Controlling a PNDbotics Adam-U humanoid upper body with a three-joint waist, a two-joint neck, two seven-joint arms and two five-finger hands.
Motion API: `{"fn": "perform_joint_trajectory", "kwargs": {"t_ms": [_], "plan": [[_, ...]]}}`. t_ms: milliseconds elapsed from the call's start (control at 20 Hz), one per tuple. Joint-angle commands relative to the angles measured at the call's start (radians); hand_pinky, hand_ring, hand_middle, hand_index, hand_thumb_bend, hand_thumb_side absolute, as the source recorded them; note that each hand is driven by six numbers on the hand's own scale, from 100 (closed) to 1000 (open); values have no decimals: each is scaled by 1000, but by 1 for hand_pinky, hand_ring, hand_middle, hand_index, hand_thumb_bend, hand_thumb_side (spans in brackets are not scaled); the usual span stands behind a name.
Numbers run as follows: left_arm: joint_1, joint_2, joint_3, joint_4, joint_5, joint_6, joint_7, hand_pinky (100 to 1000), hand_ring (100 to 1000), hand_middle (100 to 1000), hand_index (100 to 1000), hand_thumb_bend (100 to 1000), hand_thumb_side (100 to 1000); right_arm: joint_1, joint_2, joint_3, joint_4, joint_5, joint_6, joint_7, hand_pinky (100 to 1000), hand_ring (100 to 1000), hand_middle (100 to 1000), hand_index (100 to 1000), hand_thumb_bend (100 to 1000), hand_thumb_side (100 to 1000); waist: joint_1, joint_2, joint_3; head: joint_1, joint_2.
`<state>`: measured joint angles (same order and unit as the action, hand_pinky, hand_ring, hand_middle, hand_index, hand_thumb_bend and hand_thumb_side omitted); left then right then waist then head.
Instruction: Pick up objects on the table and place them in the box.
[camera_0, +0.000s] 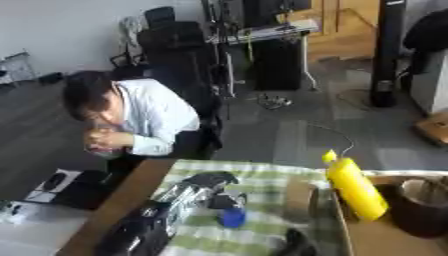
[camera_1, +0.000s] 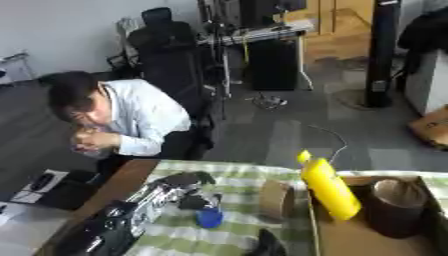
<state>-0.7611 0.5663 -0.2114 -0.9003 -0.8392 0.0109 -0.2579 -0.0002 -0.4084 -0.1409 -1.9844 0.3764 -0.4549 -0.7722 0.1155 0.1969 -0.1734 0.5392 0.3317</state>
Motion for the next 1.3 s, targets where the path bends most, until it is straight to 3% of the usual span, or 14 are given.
{"fn": "perform_joint_trajectory", "kwargs": {"t_ms": [50,400,550,700,750,800,850,900,950,1000,1050,1300], "plan": [[-30,7,6,9,-8,-4,1,762,915,974,1000,240,1000,-9,-7,-1,-16,-1,-81,-76,905,977,812,754,100,1000,-9,-11,-2,8,-11],[-42,-28,8,49,-26,1,-4,774,922,975,1000,262,1000,-12,-3,3,-16,-1,-80,-71,905,978,812,753,100,1000,-9,-8,-7,16,-16],[-44,-37,13,68,-48,5,2,823,949,982,1000,305,1000,-12,-2,3,-16,-1,-81,-71,905,977,811,753,100,1000,-10,-6,-9,18,-16],[-43,-43,17,84,-65,6,7,773,920,972,1000,286,1000,-13,-1,3,-16,0,-81,-71,905,978,811,754,100,1000,-10,-5,-9,19,-17],[-43,-45,18,88,-68,5,9,739,901,968,1000,271,903,-13,-1,3,-16,-1,-81,-71,906,978,811,753,100,1000,-10,-5,-9,20,-17],[-42,-46,21,90,-68,6,7,739,901,968,1000,271,903,-13,-1,3,-16,-1,-81,-71,906,978,811,753,100,1000,-10,-5,-9,21,-17],[-42,-47,23,93,-67,7,4,719,884,964,1000,111,650,-13,-1,3,-16,-1,-82,-71,905,977,811,753,100,1000,-11,-5,-8,22,-18],[-42,-47,25,95,-65,11,0,719,884,964,1000,111,650,-12,-1,3,-16,-1,-82,-71,905,977,811,753,100,1000,-11,-5,-7,24,-19],[-41,-47,26,96,-62,16,-3,714,877,963,1000,100,518,-12,-1,3,-16,0,-82,-71,905,977,811,753,100,1000,-11,-5,-7,25,-21],[-42,-47,27,95,-60,22,-6,714,877,963,1000,100,518,-12,-1,3,-16,-1,-82,-72,905,977,811,753,100,1000,-11,-5,-7,25,-22],[-42,-47,28,93,-57,29,-8,701,869,961,1000,100,442,-12,-2,2,-16,-1,-83,-72,905,977,811,751,100,1000,-11,-6,-6,26,-22],[-40,-47,25,83,-49,51,-11,692,867,961,1000,100,435,-12,-4,1,-16,-4,-84,-73,905,977,811,750,100,1000,-11,-7,-6,27,-25]]}}
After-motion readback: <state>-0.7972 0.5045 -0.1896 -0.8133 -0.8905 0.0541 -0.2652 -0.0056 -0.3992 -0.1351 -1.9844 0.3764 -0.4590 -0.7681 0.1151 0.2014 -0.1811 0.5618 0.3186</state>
